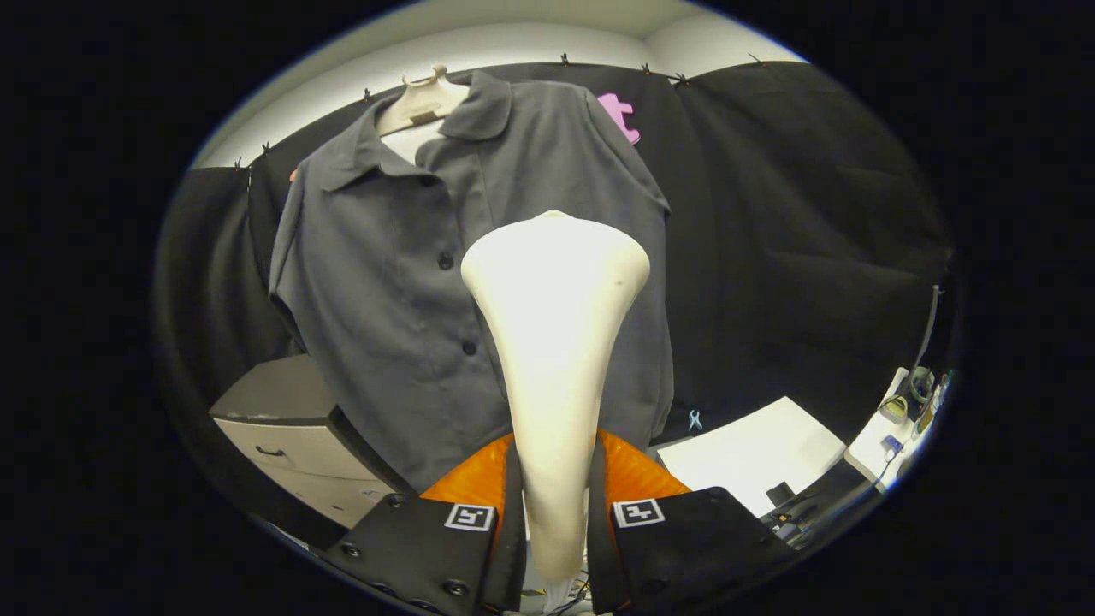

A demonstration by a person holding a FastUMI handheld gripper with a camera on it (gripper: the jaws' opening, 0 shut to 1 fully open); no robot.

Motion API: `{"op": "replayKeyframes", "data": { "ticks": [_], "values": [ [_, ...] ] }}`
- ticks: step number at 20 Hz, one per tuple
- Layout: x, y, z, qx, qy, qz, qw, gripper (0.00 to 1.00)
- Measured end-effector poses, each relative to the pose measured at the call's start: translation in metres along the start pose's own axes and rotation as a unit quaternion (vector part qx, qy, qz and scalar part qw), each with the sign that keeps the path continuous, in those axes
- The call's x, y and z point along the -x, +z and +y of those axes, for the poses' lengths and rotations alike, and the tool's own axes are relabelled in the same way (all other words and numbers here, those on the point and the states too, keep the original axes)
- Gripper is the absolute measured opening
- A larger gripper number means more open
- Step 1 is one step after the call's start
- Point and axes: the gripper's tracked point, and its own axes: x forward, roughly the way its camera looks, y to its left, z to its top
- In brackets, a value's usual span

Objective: Iron the clothes twice with a garment steamer, once on the left side and once on the right side.

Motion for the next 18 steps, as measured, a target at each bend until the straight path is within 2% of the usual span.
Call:
{"op": "replayKeyframes", "data": {
  "ticks": [7, 11, 18],
  "values": [
    [0.064, 0.091, 0.019, 0.011, -0.030, -0.111, 0.993, 0.37],
    [0.084, 0.101, 0.032, 0.009, -0.032, -0.138, 0.990, 0.37],
    [0.076, 0.107, 0.040, 0.010, -0.025, -0.142, 0.989, 0.37]
  ]
}}
